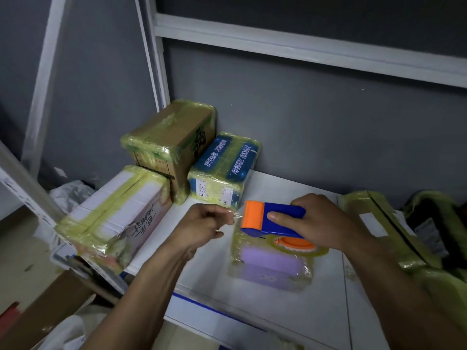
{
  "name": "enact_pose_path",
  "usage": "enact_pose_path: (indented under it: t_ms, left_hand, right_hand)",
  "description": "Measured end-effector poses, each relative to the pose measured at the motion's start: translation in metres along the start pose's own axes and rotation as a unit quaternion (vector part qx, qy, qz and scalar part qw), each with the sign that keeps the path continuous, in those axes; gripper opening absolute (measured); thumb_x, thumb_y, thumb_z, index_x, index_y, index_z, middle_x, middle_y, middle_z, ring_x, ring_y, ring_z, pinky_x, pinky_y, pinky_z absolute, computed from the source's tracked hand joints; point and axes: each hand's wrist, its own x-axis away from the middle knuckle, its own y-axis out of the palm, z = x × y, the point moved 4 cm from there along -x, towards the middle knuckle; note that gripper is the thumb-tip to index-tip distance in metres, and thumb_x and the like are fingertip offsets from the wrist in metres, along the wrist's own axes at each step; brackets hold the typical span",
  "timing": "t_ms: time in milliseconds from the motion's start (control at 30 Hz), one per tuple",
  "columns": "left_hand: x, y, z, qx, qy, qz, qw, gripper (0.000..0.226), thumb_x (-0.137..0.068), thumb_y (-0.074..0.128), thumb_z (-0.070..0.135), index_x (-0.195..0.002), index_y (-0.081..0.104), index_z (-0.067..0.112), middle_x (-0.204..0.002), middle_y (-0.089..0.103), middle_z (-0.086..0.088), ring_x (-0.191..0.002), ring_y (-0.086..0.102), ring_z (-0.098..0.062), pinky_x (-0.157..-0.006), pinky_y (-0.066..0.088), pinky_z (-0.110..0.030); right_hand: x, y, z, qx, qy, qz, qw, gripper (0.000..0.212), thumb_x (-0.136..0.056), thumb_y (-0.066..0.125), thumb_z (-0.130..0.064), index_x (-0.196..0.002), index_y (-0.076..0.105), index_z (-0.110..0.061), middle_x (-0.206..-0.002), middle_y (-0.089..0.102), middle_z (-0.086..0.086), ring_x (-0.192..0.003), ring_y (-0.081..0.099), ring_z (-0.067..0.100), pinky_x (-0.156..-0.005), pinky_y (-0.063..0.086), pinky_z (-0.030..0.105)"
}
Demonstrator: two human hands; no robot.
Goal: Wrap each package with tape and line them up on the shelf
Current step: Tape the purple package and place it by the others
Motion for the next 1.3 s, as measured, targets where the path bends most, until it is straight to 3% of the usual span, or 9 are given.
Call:
enact_pose_path:
  t_ms: [133,333,500,633,767,933,1100,1200,1300]
  left_hand:
    - [-0.004,-0.022,-0.006,0.016,-0.025,0.028,0.999,0.012,-0.091,0.074,0.011,-0.081,0.081,0.016,-0.089,0.079,-0.001,-0.080,0.068,-0.006,-0.061,0.056,-0.019]
    - [-0.009,-0.045,-0.025,0.012,-0.056,0.066,0.996,0.014,-0.089,0.077,0.015,-0.078,0.083,0.022,-0.089,0.079,0.001,-0.086,0.064,-0.012,-0.060,0.056,-0.019]
    - [-0.016,-0.037,-0.043,0.008,-0.097,0.064,0.993,0.009,-0.086,0.077,0.012,-0.084,0.083,0.020,-0.096,0.078,-0.002,-0.080,0.060,-0.014,-0.062,0.056,-0.023]
    - [-0.018,-0.028,-0.061,0.020,-0.121,0.077,0.989,0.011,-0.088,0.077,0.028,-0.093,0.080,0.018,-0.094,0.077,0.005,-0.084,0.063,-0.012,-0.059,0.052,-0.023]
    - [-0.023,-0.022,-0.079,0.015,-0.116,0.096,0.989,0.009,-0.088,0.076,0.013,-0.085,0.082,0.020,-0.086,0.076,0.015,-0.093,0.065,-0.004,-0.055,0.050,-0.017]
    - [-0.025,-0.015,-0.094,0.014,-0.132,0.088,0.987,0.003,-0.087,0.079,0.018,-0.088,0.081,0.016,-0.079,0.072,0.004,-0.064,0.057,-0.010,-0.050,0.045,-0.019]
    - [-0.029,-0.003,-0.105,0.010,-0.146,0.062,0.987,0.010,-0.087,0.080,0.023,-0.092,0.080,0.014,-0.053,0.056,0.012,-0.044,0.046,-0.002,-0.046,0.038,-0.018]
    - [-0.029,0.002,-0.107,0.021,-0.154,0.061,0.986,0.022,-0.083,0.083,0.029,-0.100,0.073,0.019,-0.068,0.062,0.003,-0.050,0.051,-0.005,-0.049,0.040,-0.020]
    - [-0.026,-0.001,-0.106,0.006,-0.117,0.081,0.990,0.069,-0.075,0.088,0.041,-0.135,0.055,0.028,-0.090,0.074,0.004,-0.066,0.065,-0.007,-0.056,0.049,-0.021]
  right_hand:
    - [-0.003,-0.001,-0.007,0.045,0.019,-0.010,0.999,0.057,-0.069,0.056,-0.083,-0.084,0.060,-0.028,-0.074,0.068,-0.016,-0.073,0.070,0.007,-0.059,0.050,0.018]
    - [-0.013,0.000,0.000,0.129,0.054,-0.014,0.990,0.063,-0.074,0.064,-0.084,-0.089,0.066,-0.024,-0.079,0.071,-0.008,-0.077,0.070,0.010,-0.068,0.061,0.031]
    - [-0.024,0.007,0.000,0.209,0.086,-0.019,0.974,0.068,-0.069,0.061,-0.091,-0.076,0.054,-0.023,-0.070,0.059,-0.004,-0.071,0.064,0.013,-0.057,0.047,0.027]
    - [-0.032,0.016,-0.004,0.259,0.100,-0.021,0.960,0.075,-0.063,0.056,-0.097,-0.076,0.048,-0.024,-0.075,0.055,-0.003,-0.069,0.059,0.014,-0.057,0.041,0.028]
    - [-0.038,0.023,-0.006,0.293,0.110,-0.047,0.949,0.079,-0.056,0.054,-0.102,-0.080,0.048,-0.027,-0.079,0.055,-0.006,-0.069,0.056,0.012,-0.055,0.039,0.027]
    - [-0.043,0.032,-0.011,0.336,0.108,-0.059,0.934,0.080,-0.053,0.050,-0.104,-0.077,0.043,-0.028,-0.077,0.048,-0.010,-0.065,0.046,0.008,-0.052,0.030,0.027]
    - [-0.044,0.038,-0.011,0.346,0.084,-0.040,0.934,0.071,-0.068,0.051,-0.097,-0.087,0.054,-0.028,-0.078,0.048,-0.010,-0.068,0.050,0.013,-0.053,0.029,0.026]
    - [-0.043,0.039,-0.012,0.327,0.056,-0.025,0.943,0.062,-0.075,0.056,-0.088,-0.095,0.052,-0.029,-0.081,0.050,-0.010,-0.074,0.054,0.015,-0.055,0.032,0.027]
    - [-0.042,0.042,-0.014,0.297,0.024,0.012,0.955,0.060,-0.076,0.057,-0.086,-0.087,0.046,-0.028,-0.079,0.050,-0.011,-0.070,0.050,0.010,-0.054,0.033,0.027]
